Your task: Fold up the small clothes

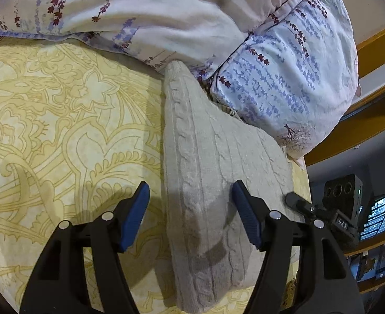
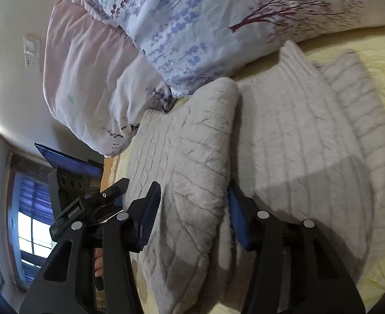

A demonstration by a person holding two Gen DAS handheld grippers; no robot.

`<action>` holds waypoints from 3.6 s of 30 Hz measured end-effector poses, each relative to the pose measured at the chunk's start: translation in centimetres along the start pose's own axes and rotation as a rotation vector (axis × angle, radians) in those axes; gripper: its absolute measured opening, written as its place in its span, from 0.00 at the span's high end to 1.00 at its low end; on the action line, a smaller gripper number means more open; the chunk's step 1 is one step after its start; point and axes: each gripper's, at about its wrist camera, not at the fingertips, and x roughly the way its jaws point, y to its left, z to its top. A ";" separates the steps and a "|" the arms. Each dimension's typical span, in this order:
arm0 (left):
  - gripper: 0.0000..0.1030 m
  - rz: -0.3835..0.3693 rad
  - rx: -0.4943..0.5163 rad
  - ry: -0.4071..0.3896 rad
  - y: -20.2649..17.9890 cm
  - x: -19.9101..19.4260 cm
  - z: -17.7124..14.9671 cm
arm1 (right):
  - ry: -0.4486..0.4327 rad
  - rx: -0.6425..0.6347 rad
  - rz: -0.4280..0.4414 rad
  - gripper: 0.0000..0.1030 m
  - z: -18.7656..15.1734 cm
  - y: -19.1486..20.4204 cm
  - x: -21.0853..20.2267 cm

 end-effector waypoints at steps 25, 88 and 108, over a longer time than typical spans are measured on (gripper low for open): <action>0.33 -0.110 0.051 0.019 -3.2 0.2 -2.4 | -0.315 -0.184 -0.357 0.85 0.6 0.0 -8.8; 0.26 -0.114 0.082 0.036 -4.8 0.3 -2.6 | -0.325 0.052 -0.244 0.49 -1.7 -5.4 -13.0; 0.26 0.122 0.359 -0.008 -10.4 4.8 -3.1 | -0.296 0.062 -0.397 0.91 1.7 -7.8 -8.3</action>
